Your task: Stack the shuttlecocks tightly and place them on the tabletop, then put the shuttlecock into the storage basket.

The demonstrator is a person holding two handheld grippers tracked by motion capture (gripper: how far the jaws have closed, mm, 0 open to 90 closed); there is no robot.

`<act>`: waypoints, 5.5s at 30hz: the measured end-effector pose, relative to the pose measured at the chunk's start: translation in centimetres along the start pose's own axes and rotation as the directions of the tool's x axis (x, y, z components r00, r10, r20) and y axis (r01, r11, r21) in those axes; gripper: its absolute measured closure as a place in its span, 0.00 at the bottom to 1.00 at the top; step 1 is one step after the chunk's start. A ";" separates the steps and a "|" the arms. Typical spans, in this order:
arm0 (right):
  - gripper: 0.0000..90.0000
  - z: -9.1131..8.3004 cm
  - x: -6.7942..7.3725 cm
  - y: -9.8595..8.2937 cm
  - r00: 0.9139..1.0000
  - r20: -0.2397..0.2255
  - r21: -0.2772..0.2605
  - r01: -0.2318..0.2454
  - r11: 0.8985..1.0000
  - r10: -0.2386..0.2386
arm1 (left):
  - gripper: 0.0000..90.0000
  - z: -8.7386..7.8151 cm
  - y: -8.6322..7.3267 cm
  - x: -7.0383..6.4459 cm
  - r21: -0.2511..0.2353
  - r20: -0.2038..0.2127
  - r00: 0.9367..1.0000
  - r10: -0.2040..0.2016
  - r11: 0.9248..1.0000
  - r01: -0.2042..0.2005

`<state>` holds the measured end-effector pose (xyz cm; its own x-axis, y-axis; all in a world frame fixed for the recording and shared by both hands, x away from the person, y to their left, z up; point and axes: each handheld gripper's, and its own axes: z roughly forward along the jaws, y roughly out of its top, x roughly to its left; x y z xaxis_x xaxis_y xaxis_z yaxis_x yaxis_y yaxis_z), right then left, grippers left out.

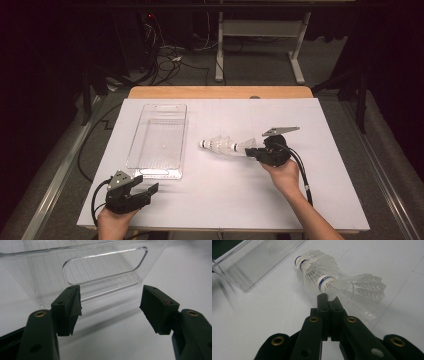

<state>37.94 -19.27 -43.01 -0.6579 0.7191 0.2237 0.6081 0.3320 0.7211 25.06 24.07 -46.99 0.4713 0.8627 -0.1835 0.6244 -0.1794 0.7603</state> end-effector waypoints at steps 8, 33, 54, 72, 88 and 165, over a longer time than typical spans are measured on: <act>1.00 0.3 0.1 0.2 1.000 -0.002 0.000 0.003 1.000 -0.003 | 0.38 0.0 0.0 0.0 0.000 0.000 1.000 0.000 1.000 0.000; 1.00 2.0 0.6 1.2 1.000 -0.018 0.015 0.000 1.000 0.000 | 0.37 0.0 0.0 0.0 0.001 0.002 1.000 0.001 1.000 -0.001; 1.00 3.8 1.3 1.9 0.999 -0.042 0.028 0.011 1.000 -0.010 | 0.37 0.0 0.0 -0.1 0.001 0.005 1.000 0.003 1.000 -0.003; 1.00 4.7 1.1 2.1 0.998 -0.058 0.017 -0.015 1.000 0.016 | 0.37 0.0 0.0 0.0 0.002 0.005 1.000 0.002 1.000 -0.002; 1.00 5.1 1.4 2.5 0.999 -0.053 0.015 -0.007 1.000 0.008 | 0.37 0.0 0.0 0.0 0.001 0.005 1.000 0.004 1.000 -0.004; 0.54 5.1 1.9 1.1 0.996 0.048 0.031 0.077 0.997 -0.079 | 0.37 0.0 0.0 0.3 -0.008 0.018 1.000 -0.012 1.000 0.013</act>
<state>39.62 -14.40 -45.10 -0.6818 0.7190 0.1349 0.5689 0.4052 0.7157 25.13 24.31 -47.05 0.4747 0.8561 -0.2042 0.6253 -0.1648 0.7628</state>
